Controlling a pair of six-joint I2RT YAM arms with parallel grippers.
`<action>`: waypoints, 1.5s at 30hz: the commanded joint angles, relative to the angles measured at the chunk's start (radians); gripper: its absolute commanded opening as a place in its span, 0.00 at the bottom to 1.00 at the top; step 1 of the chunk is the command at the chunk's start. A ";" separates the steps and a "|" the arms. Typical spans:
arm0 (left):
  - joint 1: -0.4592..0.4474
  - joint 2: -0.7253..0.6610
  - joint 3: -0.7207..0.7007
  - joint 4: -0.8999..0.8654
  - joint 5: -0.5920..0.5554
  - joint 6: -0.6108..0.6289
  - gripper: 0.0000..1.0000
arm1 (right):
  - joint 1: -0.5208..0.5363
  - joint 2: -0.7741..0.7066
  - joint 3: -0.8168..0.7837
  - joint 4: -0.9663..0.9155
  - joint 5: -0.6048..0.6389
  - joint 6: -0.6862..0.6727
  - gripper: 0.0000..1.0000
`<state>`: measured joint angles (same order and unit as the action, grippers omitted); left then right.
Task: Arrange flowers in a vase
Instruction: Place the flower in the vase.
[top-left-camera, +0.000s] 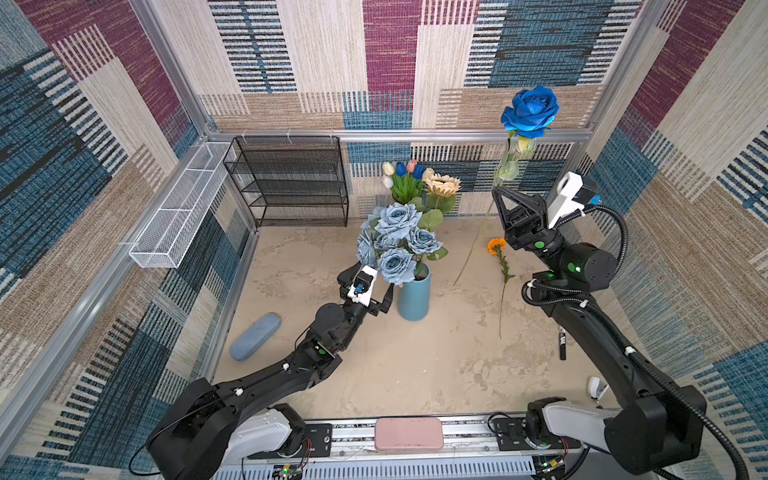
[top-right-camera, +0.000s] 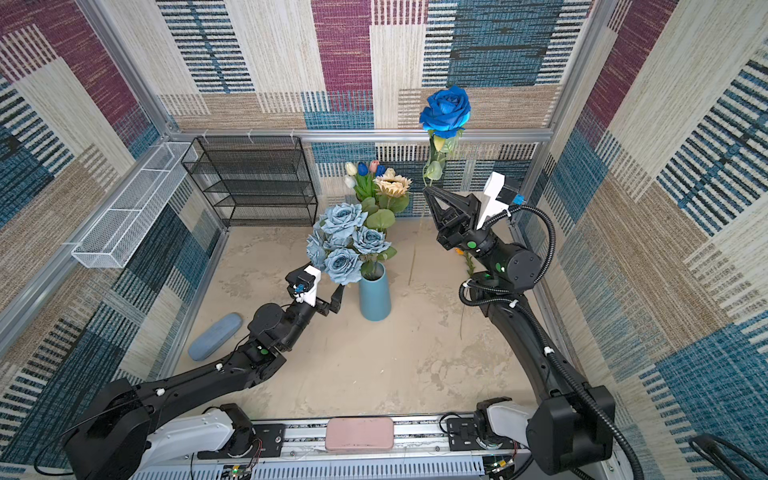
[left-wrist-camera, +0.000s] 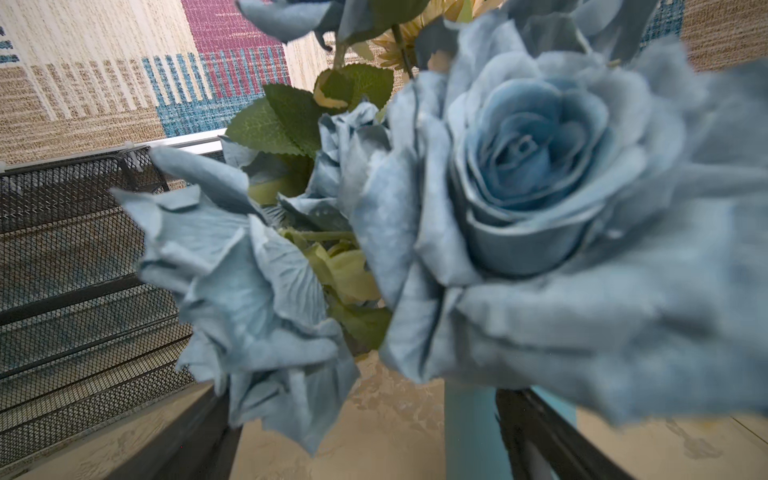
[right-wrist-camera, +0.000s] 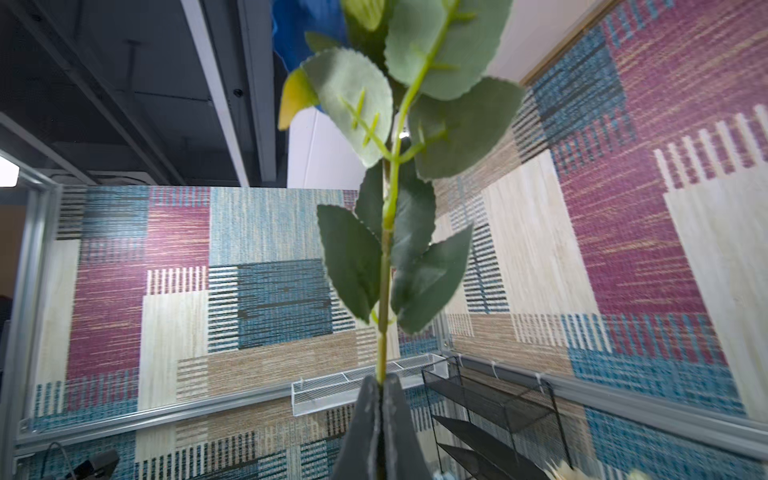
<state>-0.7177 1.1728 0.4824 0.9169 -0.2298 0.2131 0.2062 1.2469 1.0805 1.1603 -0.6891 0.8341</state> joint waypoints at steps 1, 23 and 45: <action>0.000 0.008 0.016 0.030 0.002 -0.004 0.96 | 0.016 0.043 0.036 0.175 0.016 0.076 0.00; 0.001 0.009 -0.002 0.046 -0.010 -0.013 0.95 | 0.031 0.206 0.168 0.307 0.132 0.160 0.00; 0.001 0.007 -0.014 0.064 -0.011 -0.019 0.96 | 0.044 0.248 0.042 0.316 0.170 0.118 0.00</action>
<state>-0.7181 1.1824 0.4709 0.9382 -0.2317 0.2123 0.2478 1.4921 1.1316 1.3117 -0.5186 0.9653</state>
